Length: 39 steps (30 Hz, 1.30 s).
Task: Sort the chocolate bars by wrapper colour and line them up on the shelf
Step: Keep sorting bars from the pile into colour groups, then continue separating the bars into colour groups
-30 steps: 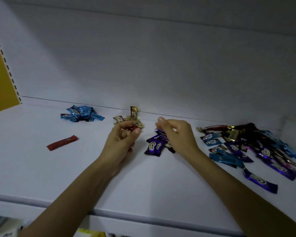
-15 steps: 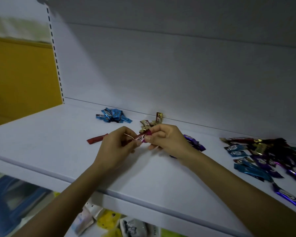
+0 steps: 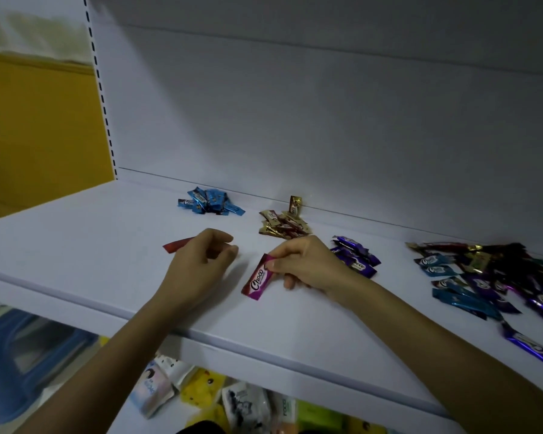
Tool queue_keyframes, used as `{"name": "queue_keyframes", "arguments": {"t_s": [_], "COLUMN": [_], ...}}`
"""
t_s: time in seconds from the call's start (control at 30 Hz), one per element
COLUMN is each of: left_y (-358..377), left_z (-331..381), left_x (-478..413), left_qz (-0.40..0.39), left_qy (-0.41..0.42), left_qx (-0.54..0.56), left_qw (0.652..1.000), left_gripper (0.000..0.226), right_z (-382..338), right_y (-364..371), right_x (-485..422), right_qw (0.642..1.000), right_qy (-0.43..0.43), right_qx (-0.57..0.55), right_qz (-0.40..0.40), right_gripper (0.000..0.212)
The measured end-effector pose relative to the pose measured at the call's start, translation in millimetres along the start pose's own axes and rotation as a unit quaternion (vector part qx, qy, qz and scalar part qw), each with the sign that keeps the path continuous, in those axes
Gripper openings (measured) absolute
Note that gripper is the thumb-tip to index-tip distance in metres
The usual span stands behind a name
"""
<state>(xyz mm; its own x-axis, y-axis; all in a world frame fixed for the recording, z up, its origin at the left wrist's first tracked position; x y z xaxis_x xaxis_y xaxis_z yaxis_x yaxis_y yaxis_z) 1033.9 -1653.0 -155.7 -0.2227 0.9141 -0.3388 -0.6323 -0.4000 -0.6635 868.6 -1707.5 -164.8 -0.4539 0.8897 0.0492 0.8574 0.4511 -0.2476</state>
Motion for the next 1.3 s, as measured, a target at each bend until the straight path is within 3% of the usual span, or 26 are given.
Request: {"name": "queue_keyframes", "arguments": {"t_s": [0.13, 0.2, 0.33, 0.5, 0.67, 0.83, 0.9, 1.03, 1.17, 1.3], "left_y": [1.6, -0.2, 9.0, 52.6, 130.2, 227.9, 259.6, 301.9, 320.0, 331.7], "left_z": [8.2, 16.7, 44.8, 106.0, 181.1, 230.2, 242.8, 266.1, 280.1, 278.7], "left_x": [3.3, 7.0, 10.8, 9.3, 22.5, 44.7, 54.6, 61.3, 43.6, 11.2], "left_qz": [-0.024, -0.022, -0.026, -0.038, -0.121, -0.255, -0.284, -0.285, -0.233, -0.211], "left_qy": [0.019, 0.046, 0.120, 0.219, 0.295, 0.267, 0.255, 0.264, 0.266, 0.232], "left_qx": [-0.040, -0.041, -0.090, -0.132, -0.098, -0.198, -0.228, -0.254, -0.271, -0.280], "left_qw": [0.999, 0.998, 0.988, 0.966, 0.943, 0.908, 0.896, 0.886, 0.895, 0.907], "left_gripper": [0.024, 0.018, 0.021, 0.030, 0.040, 0.111, 0.125, 0.126, 0.106, 0.112], "right_z": [-5.5, -4.3, -14.1, -46.6, -1.1, 33.9, 42.5, 55.0, 57.6, 68.0], "right_y": [-2.3, -6.6, -23.7, -84.8, -191.1, -278.9, -309.9, -350.0, -360.4, -372.4], "right_x": [-7.3, -5.9, 4.2, 48.7, 87.5, 129.6, 139.1, 157.0, 164.8, 173.6], "right_qw": [0.979, 0.977, 0.981, 0.911, 0.890, 0.865, 0.856, 0.836, 0.826, 0.780], "right_qy": [-0.051, -0.052, -0.098, -0.237, -0.164, -0.118, -0.099, -0.113, -0.134, -0.056], "right_qx": [0.192, 0.196, 0.134, 0.282, 0.330, 0.335, 0.338, 0.309, 0.275, 0.344], "right_qz": [0.053, 0.070, 0.100, 0.187, 0.269, 0.355, 0.378, 0.438, 0.474, 0.520], "right_gripper": [0.022, 0.031, 0.017, 0.003, 0.011, 0.005, 0.008, 0.009, 0.009, 0.024]}}
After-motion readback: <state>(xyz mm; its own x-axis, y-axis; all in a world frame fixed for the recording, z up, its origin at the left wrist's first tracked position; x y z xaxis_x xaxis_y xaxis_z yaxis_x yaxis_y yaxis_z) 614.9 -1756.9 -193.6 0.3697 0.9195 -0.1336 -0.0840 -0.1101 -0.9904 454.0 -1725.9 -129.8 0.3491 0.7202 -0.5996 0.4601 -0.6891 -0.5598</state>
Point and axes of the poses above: each hand's wrist, its own x-axis away from the middle knuckle, its own y-axis out of the palm, z = x × y, the point moved 9 cm from there along -x, towards the middle knuckle, and after that the axes turned 12 degrees about -x, right-handed, at the moved point
